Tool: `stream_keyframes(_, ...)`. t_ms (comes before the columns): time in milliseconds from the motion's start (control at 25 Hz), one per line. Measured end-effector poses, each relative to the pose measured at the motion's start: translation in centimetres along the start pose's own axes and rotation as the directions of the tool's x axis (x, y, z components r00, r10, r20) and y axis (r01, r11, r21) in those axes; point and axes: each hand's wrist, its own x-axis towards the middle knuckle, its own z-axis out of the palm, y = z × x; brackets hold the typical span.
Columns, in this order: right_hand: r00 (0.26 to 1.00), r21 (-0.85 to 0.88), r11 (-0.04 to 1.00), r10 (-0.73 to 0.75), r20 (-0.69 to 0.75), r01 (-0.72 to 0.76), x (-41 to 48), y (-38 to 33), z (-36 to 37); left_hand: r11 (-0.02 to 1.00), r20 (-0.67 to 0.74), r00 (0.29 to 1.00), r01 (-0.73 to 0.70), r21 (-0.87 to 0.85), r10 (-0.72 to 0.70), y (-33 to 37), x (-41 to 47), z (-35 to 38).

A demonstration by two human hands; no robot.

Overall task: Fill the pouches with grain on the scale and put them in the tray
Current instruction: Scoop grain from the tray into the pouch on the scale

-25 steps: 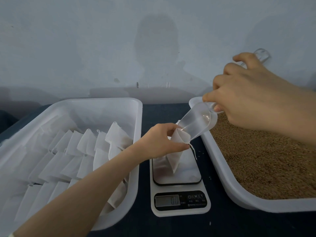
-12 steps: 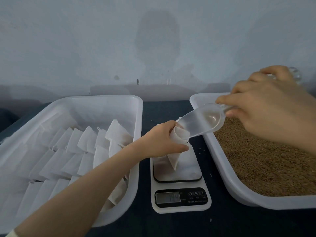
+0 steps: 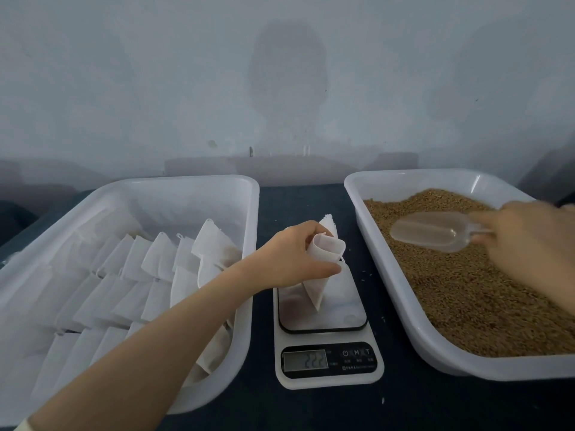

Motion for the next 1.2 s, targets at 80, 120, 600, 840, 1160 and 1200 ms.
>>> stream_keyframes(80, 0.994, -0.008, 1.0, -0.02, 0.112, 0.021, -0.8, -0.8, 0.6, 1.0, -0.004, 1.0, -0.001, -0.009, 0.001, -0.1, 0.0, 0.0)
stream_keyframes(120, 0.99, -0.045, 0.997, -0.05, 0.128, 0.056, -1.3, -1.4, 0.6, 1.0, -0.004, 1.0, -0.002, -0.014, 0.002, -0.1, 0.1, 0.0)
stream_keyframes(600, 0.965, 0.247, 0.969, -0.057, 0.256, -0.008, -2.1, -1.4, 0.6, 1.0, 0.0, 1.0, -0.024, -0.019, 0.024, -0.1, 0.1, -0.1)
stream_keyframes(840, 0.966, 0.253, 0.967, -0.063, 0.25, -0.002, -1.9, 0.8, 1.7, 1.0, 0.003, 1.0, -0.013, -0.02, 0.014, -0.2, 0.1, -0.1)
stream_keyframes(1160, 0.944, 0.317, 0.947, -0.065, 0.324, -0.043, -1.6, 1.8, 2.8, 1.0, 0.001, 1.0, -0.019, -0.024, 0.019, -0.3, 0.1, -0.1)
stream_keyframes(1200, 0.939, 0.355, 0.933, -0.069, 0.337, -0.059, -1.8, 1.7, 2.6, 1.0, -0.001, 1.0, -0.019, -0.024, 0.019, -0.3, 0.2, -0.1)
